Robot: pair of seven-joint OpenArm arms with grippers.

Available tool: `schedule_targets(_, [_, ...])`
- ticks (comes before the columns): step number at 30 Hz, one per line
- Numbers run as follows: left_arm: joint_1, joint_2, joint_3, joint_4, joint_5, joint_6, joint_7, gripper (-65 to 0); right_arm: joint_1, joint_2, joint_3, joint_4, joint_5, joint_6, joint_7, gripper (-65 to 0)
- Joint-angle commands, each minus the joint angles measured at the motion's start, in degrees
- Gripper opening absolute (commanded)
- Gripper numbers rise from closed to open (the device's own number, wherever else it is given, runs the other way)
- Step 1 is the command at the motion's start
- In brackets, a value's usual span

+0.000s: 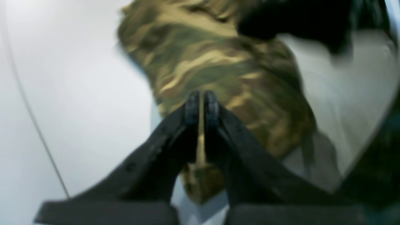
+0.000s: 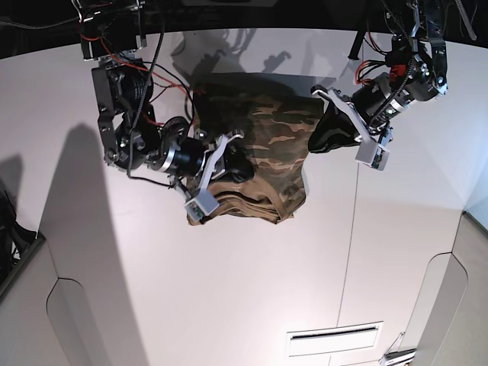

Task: Fold the T-shirt properly
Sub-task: 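Hold the bundle sides with both grippers and tuck them under to square it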

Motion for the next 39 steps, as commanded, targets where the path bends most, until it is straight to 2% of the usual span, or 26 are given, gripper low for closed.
schedule_targets(1, [0.3,0.4,0.0,0.0,-1.2,-0.5,-1.4,-61.4,-0.2,0.0,-0.4,0.2,-0.7,0.2,2.6,-65.0])
schedule_targets(3, [0.5,1.4,0.0,-2.6,-1.0,-1.4,-1.4,-61.4,-2.4,0.0,-0.9,-1.5,-4.5,0.2,5.4,-65.0])
schedule_targets(6, [0.4,1.8,0.0,-7.9,-0.3,-1.5,-3.0,-61.4,-3.4,0.3,-0.8,-4.8,-6.7,0.2,7.2,-65.0])
schedule_targets(11, [0.4,1.8,0.0,-15.1,1.1,-2.0,-5.7,-61.4,-3.1,0.3,-0.8,-8.2,-6.7,0.2,7.2,-65.0])
schedule_targets(16, [0.3,1.7,-0.1,-14.3,-0.9,-4.4,-5.8,-61.4,-3.1,0.3,-0.8,-6.4,-4.6,0.2,6.9,-65.0])
schedule_targets(20, [0.5,1.8,-1.4,-9.5,-3.0,-4.5,-2.9,-61.4,-3.2,0.3,-0.8,0.0,-1.6,0.2,3.7,-65.0])
schedule_targets(25, [1.4,1.8,-6.7,-1.4,-4.7,-4.5,-0.9,-61.4,-3.1,0.3,-0.8,10.2,0.3,0.2,-2.6,-65.0])
schedule_targets(29, [1.6,1.8,-9.0,2.5,-10.8,-5.9,5.7,-61.4,-3.3,0.3,-0.8,13.1,3.7,0.2,-6.6,-65.0])
schedule_targets(32, [3.7,1.8,-8.0,2.5,-13.4,-6.1,5.5,-61.4,-5.7,0.3,-0.8,13.1,3.9,0.2,-6.1,-65.0])
schedule_targets(39, [5.9,2.1,1.1,-3.0,-8.1,-6.1,-0.3,-61.4,-11.4,0.3,-0.8,11.1,-0.2,0.6,-2.4,-65.0])
